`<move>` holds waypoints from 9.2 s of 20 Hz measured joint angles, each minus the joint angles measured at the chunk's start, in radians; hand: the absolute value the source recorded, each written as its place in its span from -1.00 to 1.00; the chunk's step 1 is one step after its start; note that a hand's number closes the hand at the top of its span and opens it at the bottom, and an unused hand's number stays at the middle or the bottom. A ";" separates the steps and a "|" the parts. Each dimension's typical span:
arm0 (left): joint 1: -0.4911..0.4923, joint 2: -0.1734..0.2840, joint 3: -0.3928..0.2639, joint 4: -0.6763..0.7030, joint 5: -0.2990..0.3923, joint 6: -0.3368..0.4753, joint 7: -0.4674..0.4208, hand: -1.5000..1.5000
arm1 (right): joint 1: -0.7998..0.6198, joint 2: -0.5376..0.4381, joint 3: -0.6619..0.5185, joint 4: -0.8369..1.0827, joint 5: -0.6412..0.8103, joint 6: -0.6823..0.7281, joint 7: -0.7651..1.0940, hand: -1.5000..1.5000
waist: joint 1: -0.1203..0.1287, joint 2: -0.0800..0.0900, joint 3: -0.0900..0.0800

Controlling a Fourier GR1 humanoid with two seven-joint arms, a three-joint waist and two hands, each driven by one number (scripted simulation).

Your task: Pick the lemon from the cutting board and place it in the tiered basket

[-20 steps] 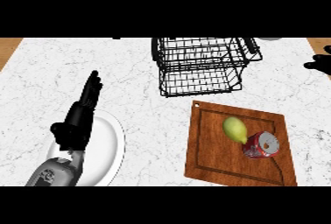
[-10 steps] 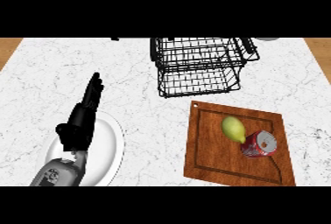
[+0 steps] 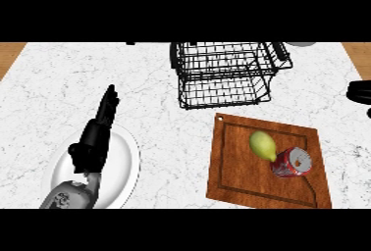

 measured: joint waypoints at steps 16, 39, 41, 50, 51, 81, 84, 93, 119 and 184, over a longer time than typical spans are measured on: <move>-0.015 -0.022 0.019 0.007 -0.022 -0.015 0.014 0.00 | 0.176 -0.139 0.219 -0.041 0.477 -0.231 -0.291 -1.00 | -0.002 -0.002 -0.001; 0.000 -0.072 0.086 0.038 -0.071 -0.077 -0.009 0.00 | 0.161 -0.133 0.449 0.278 0.900 -0.729 -0.696 -1.00 | -0.013 -0.007 -0.005; 0.003 -0.077 0.094 0.040 -0.078 -0.084 -0.009 0.00 | 0.150 -0.106 0.443 0.292 0.918 -0.720 -0.682 -1.00 | -0.013 -0.007 -0.005; 0.010 -0.088 0.122 0.018 -0.104 -0.111 0.004 0.00 | 0.077 -0.026 0.465 0.423 0.994 -0.699 -0.677 -1.00 | -0.011 -0.007 -0.005; 0.006 -0.094 0.124 0.022 -0.108 -0.111 0.006 0.00 | 0.082 -0.022 0.468 0.417 0.999 -0.699 -0.677 -1.00 | -0.012 -0.007 -0.005; 0.032 -0.148 0.182 -0.009 -0.162 -0.177 0.015 0.00 | 0.045 0.152 0.541 0.578 1.168 -0.729 -0.706 -1.00 | -0.013 -0.008 -0.005; 0.037 -0.154 0.182 -0.017 -0.169 -0.182 0.017 0.00 | 0.059 0.157 0.539 0.550 1.173 -0.710 -0.692 -1.00 | -0.015 -0.008 -0.005; 0.032 -0.170 0.194 -0.018 -0.184 -0.194 0.024 0.00 | 0.041 0.222 0.540 0.640 1.218 -0.734 -0.707 -1.00 | -0.013 -0.008 -0.005; 0.027 -0.180 0.232 0.014 -0.202 -0.209 0.014 0.00 | 0.073 0.531 0.490 0.699 1.515 -0.759 -0.114 1.00 | -0.040 -0.035 -0.028; 0.021 -0.204 0.221 -0.005 -0.218 -0.224 0.019 0.00 | -0.764 0.688 0.131 0.878 1.148 -0.949 1.038 -1.00 | -0.005 -0.006 -0.004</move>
